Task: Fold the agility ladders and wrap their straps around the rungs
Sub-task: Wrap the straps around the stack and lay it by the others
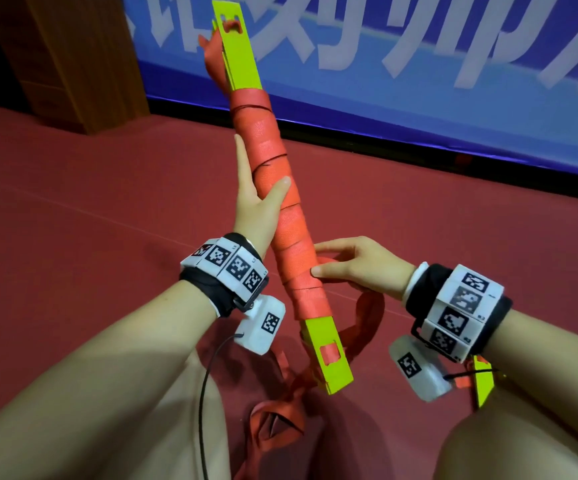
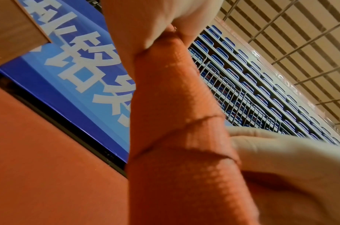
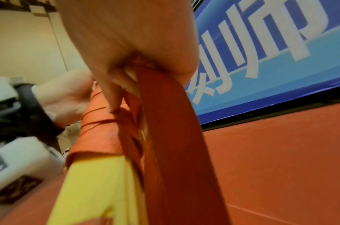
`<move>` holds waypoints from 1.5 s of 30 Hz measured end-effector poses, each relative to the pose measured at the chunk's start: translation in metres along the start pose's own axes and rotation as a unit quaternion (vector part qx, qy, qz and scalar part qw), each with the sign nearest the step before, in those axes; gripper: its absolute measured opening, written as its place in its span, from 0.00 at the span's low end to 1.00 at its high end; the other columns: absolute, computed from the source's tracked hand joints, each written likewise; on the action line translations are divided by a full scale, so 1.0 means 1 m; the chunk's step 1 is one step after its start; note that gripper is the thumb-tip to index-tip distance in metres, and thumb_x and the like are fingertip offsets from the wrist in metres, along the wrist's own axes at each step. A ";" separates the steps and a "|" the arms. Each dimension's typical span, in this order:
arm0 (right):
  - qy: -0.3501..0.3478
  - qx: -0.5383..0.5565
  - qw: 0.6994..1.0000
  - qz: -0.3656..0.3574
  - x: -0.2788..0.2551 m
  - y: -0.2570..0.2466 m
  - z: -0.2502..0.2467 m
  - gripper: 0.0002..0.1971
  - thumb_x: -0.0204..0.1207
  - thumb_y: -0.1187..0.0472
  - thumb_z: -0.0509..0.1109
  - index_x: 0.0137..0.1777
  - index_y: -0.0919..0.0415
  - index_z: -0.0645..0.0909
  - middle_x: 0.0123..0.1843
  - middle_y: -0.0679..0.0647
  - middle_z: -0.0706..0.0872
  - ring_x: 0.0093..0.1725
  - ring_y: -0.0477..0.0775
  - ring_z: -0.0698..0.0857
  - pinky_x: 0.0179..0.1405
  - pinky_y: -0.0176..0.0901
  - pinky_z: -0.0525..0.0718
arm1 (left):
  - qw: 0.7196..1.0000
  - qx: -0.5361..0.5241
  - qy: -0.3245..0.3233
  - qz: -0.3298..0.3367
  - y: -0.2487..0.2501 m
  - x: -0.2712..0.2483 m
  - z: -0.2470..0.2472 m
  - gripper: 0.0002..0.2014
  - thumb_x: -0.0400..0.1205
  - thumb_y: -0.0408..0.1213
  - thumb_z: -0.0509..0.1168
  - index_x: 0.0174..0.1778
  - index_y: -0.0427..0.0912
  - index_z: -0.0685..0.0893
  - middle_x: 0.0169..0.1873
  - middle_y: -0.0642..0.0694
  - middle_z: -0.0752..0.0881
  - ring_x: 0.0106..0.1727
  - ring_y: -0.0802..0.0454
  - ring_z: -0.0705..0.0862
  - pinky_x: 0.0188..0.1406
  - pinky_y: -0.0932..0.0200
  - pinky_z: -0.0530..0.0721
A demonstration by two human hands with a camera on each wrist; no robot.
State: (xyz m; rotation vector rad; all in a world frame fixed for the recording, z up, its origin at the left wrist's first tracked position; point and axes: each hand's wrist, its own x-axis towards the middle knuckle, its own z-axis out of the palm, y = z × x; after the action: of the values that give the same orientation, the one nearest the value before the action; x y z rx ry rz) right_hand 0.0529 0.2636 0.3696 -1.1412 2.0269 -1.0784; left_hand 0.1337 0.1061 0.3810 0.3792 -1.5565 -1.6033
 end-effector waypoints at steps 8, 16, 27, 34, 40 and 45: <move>0.138 -0.176 0.972 -0.069 -0.003 -0.005 0.029 0.33 0.70 0.42 0.76 0.74 0.50 0.75 0.65 0.44 0.85 0.63 0.45 0.84 0.66 0.47 0.80 | 0.997 -0.013 0.073 -0.017 -0.002 0.010 -0.008 0.42 0.81 0.37 0.64 0.86 0.57 0.46 0.84 0.50 0.58 0.81 0.53 0.66 0.81 0.46 0.65; 0.058 -0.105 0.991 -0.054 0.004 -0.003 0.026 0.28 0.71 0.55 0.78 0.71 0.54 0.74 0.57 0.52 0.87 0.54 0.51 0.87 0.60 0.54 0.83 | 0.984 -0.131 0.031 -0.117 0.000 0.011 -0.014 0.39 0.85 0.24 0.55 0.85 0.58 0.46 0.82 0.45 0.64 0.73 0.45 0.74 0.72 0.49 0.75; -0.070 0.129 0.988 -0.057 0.003 -0.008 0.023 0.20 0.71 0.62 0.76 0.64 0.54 0.82 0.56 0.55 0.89 0.52 0.49 0.87 0.55 0.41 0.85 | 0.997 -0.066 -0.029 -0.040 -0.009 0.019 -0.024 0.49 0.68 0.45 0.80 0.78 0.75 0.56 0.80 0.42 0.67 0.73 0.24 0.73 0.65 0.25 0.77; -0.047 0.109 0.992 0.039 0.013 -0.011 0.009 0.19 0.72 0.44 0.69 0.42 0.63 0.84 0.34 0.64 0.77 0.20 0.47 0.72 0.17 0.33 0.69 | 0.995 -0.071 -0.048 -0.043 -0.005 0.026 -0.027 0.52 0.71 0.37 0.75 0.83 0.66 0.49 0.79 0.36 0.67 0.61 0.32 0.81 0.61 0.29 0.82; -0.018 -0.049 0.999 0.011 0.014 -0.012 0.012 0.07 0.80 0.66 0.68 0.40 0.62 0.78 0.26 0.53 0.85 0.20 0.47 0.81 0.23 0.35 0.78 | 0.996 0.021 -0.087 -0.013 -0.007 0.026 -0.030 0.50 0.76 0.32 0.71 0.85 0.57 0.45 0.81 0.51 0.66 0.67 0.53 0.81 0.66 0.45 0.83; 0.080 -0.217 0.972 -0.042 0.015 -0.017 0.020 0.05 0.77 0.68 0.66 0.45 0.61 0.83 0.25 0.52 0.86 0.21 0.40 0.82 0.31 0.31 0.78 | 0.995 0.086 -0.004 0.049 -0.010 0.022 -0.026 0.49 0.80 0.30 0.69 0.86 0.50 0.41 0.82 0.53 0.59 0.76 0.66 0.68 0.77 0.63 0.66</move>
State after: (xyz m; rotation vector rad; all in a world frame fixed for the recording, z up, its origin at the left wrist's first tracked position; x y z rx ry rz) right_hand 0.0687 0.2377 0.3723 -1.4017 2.4409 -0.8035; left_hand 0.1353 0.0715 0.3745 0.3826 -1.6999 -1.4020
